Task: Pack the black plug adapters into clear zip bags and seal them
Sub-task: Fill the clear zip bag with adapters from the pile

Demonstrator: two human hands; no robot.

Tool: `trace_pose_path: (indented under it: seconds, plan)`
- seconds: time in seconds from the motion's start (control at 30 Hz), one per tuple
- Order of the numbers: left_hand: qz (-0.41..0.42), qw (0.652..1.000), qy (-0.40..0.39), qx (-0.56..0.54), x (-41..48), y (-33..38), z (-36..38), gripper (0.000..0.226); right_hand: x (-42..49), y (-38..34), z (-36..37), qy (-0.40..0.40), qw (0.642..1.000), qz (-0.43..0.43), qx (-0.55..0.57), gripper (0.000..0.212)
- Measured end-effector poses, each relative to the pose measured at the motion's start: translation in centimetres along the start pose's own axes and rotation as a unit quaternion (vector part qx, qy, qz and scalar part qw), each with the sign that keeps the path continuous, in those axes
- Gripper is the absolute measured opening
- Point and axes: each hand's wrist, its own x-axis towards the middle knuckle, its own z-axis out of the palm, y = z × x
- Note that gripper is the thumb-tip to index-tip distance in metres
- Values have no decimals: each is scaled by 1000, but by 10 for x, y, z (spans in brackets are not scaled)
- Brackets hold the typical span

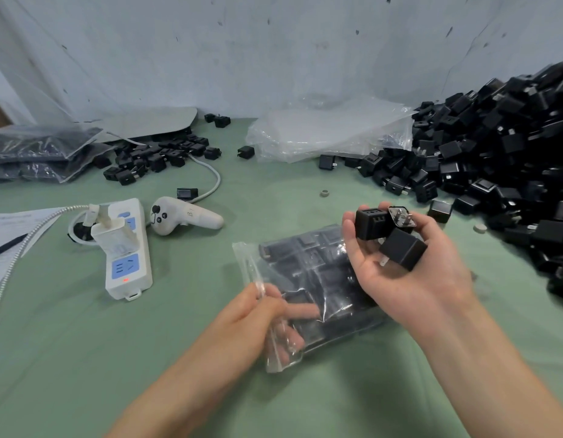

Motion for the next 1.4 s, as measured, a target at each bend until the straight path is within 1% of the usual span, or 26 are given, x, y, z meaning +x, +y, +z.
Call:
trace_pose_path:
  seconds: [0.03,0.07,0.1,0.13,0.17,0.2,0.23,0.3,0.37,0.43,0.5,0.57,0.6,0.67,0.73,0.8,0.83,0.9,0.97,1.03,1.13,1.17,1.23,1.3,1.37,1.4]
  plan:
    - [25,999,45,-3,2,1,-5,19,-1,2,0,-2,1000,3,-1,23]
    - [62,991,120,15,4,2,-10,15,-2,3,0,-6,1000,7,-2,23]
    - [113,970,208,50,6,5,-15,12,-2,5,0,-9,1000,13,-4,23]
    - [168,944,271,81,6,8,-18,12,-3,8,1,-13,1000,21,-6,21]
    - [217,927,289,98,6,12,-17,12,-4,11,1,-17,999,30,-8,21]
    - [253,923,270,105,5,17,-13,11,-4,15,1,-21,999,40,-10,21]
    - [272,927,231,114,5,21,-6,14,-5,20,2,-23,998,51,-17,23]
    - [281,928,170,173,9,26,10,25,-6,31,0,-32,996,78,-37,33]
    - [295,909,160,247,17,28,19,32,-8,39,1,-46,990,117,-56,44]
    - [308,889,169,295,23,30,22,30,-11,42,3,-57,986,138,-69,36]
    - [313,878,182,313,23,29,24,23,-13,43,6,-52,986,145,-65,25]
    - [315,881,189,298,21,25,26,20,-13,42,7,-45,985,149,-74,22]
    - [314,890,191,270,20,24,27,19,-13,42,8,-48,984,149,-80,21]
    - [311,913,197,174,17,28,21,14,-13,41,10,-58,983,157,-81,20]
    - [294,928,218,62,13,33,1,10,-12,33,12,-53,984,155,-63,23]
    - [241,942,231,-22,8,31,-25,14,-11,21,14,-33,991,131,-23,27]
    - [197,951,238,-30,5,25,-36,20,-10,13,16,-23,993,115,-7,28]
    - [95,967,238,-3,1,11,-50,31,-8,0,17,-1,996,92,4,26]
    - [31,980,196,-4,3,0,-51,28,-5,-11,16,15,997,75,2,21]
    - [28,990,135,-6,2,-5,-45,24,-3,-19,16,21,998,62,5,21]
    - [44,998,37,-13,2,-4,-25,29,-1,-29,12,25,999,38,22,23]
    - [54,998,34,9,3,-5,-18,25,0,-31,11,27,999,33,22,23]
    - [87,989,83,83,6,-5,-7,16,1,-35,9,30,999,24,20,21]
    - [105,982,107,112,8,-6,-4,13,2,-39,8,35,999,15,17,18]
    - [93,986,99,100,9,-5,-7,15,2,-43,8,46,999,6,24,16]
    - [76,990,100,62,9,-3,-10,20,2,-46,8,51,998,2,29,16]
